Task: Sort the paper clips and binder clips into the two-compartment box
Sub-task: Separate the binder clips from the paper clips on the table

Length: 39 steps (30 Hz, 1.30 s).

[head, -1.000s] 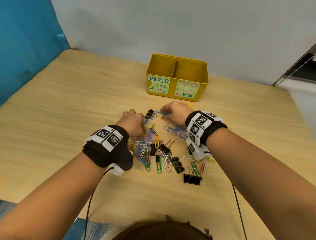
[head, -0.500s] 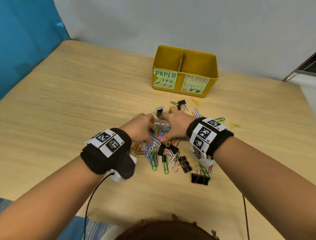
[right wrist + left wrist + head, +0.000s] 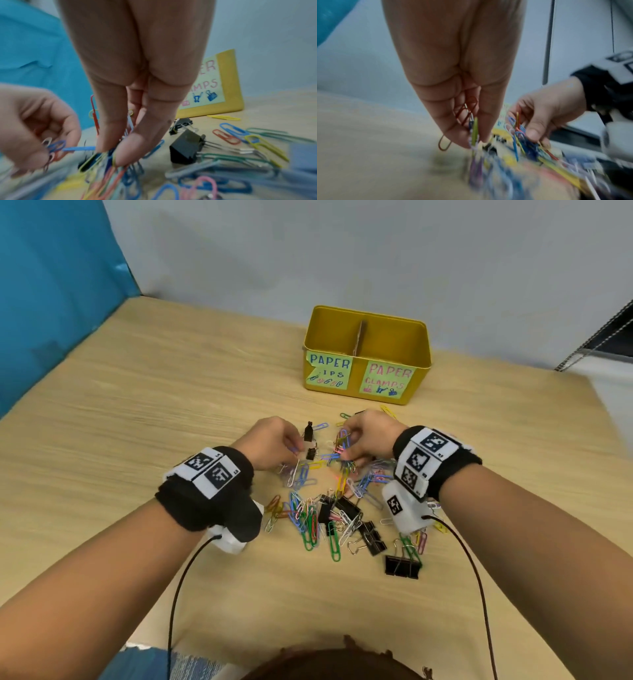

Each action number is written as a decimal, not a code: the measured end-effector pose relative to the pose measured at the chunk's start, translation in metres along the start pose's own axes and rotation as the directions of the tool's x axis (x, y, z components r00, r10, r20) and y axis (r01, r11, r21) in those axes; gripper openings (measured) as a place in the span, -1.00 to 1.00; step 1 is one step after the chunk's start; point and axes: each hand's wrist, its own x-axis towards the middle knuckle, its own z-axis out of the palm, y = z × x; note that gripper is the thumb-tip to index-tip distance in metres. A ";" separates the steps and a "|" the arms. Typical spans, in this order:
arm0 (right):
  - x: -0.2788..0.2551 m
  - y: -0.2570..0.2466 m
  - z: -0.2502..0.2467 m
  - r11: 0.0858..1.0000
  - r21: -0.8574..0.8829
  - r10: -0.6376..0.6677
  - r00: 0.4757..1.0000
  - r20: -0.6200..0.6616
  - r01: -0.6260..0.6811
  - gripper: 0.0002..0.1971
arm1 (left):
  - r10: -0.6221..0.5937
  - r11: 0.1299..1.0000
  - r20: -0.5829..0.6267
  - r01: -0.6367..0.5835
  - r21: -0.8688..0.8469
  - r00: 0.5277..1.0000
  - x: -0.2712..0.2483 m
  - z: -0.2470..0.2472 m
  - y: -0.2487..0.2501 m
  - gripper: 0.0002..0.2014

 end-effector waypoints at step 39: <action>0.019 -0.043 -0.022 0.667 -0.741 -0.006 0.995 0.101 0.080 -0.44 | 0.135 0.950 0.204 -0.185 0.252 0.970 0.034 -0.019 0.025 -0.55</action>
